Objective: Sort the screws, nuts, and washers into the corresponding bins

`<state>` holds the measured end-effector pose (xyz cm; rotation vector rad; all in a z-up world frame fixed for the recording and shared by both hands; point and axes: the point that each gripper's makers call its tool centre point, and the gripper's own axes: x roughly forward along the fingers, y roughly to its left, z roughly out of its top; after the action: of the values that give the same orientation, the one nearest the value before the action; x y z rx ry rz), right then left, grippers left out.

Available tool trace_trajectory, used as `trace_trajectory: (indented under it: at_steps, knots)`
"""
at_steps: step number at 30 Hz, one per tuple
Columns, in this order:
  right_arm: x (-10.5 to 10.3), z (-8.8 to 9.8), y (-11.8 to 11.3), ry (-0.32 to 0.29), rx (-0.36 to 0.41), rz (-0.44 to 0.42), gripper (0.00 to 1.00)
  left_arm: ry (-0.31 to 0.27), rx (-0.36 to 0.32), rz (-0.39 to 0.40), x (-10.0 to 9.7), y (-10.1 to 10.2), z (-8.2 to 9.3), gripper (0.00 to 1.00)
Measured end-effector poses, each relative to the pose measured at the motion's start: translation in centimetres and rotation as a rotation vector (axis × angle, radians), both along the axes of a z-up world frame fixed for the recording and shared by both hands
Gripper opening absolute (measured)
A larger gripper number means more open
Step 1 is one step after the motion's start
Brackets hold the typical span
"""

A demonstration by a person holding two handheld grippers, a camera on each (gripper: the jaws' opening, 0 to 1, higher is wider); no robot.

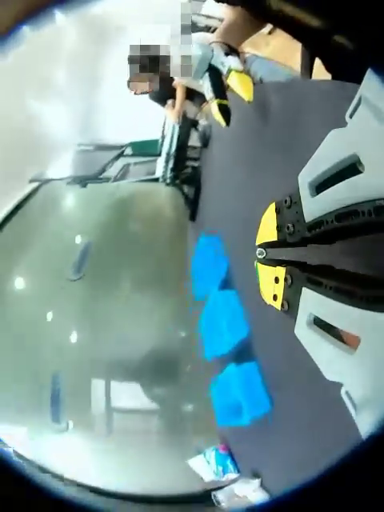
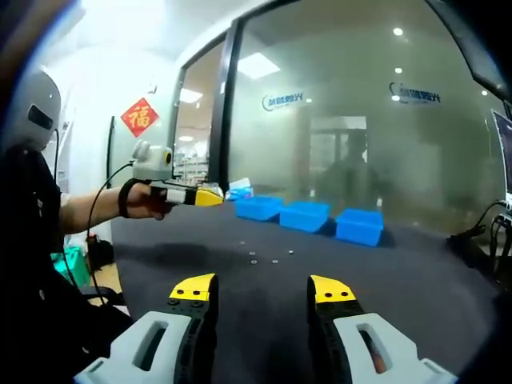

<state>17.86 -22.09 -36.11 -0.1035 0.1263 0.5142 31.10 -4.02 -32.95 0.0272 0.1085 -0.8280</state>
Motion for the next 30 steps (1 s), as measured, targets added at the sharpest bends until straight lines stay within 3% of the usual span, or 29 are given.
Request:
trace_trajectory:
  at_steps: [7, 9, 15, 18, 22, 28, 30]
  knots:
    - [0.0, -0.3, 0.0, 0.005, 0.004, 0.003, 0.41, 0.01, -0.007, 0.11, 4.1, 3.1, 0.0, 0.06]
    - [0.0, -0.3, 0.1, 0.006, 0.004, 0.005, 0.41, -0.005, -0.013, 0.169, 6.2, 4.5, 0.7, 0.06]
    - [0.1, -0.6, 0.0, 0.012, 0.009, 0.006, 0.41, -0.001, -0.026, 0.242, 10.9, 6.4, 1.8, 0.06]
    - [0.2, -0.9, -0.3, 0.019, 0.011, 0.003, 0.4, -0.026, 0.0, 0.294, 13.2, 7.5, 2.2, 0.06]
    - [0.3, -1.0, -0.3, 0.023, 0.011, 0.006, 0.4, 0.014, -0.04, 0.364, 16.4, 8.8, 2.1, 0.06]
    - [0.3, -1.1, -0.3, 0.026, 0.01, 0.006, 0.4, 0.017, 0.029, 0.385, 19.4, 8.8, 1.2, 0.06]
    - [0.2, -1.2, -0.3, 0.031, 0.009, 0.005, 0.4, 0.023, 0.024, 0.389, 20.4, 8.8, 1.1, 0.06]
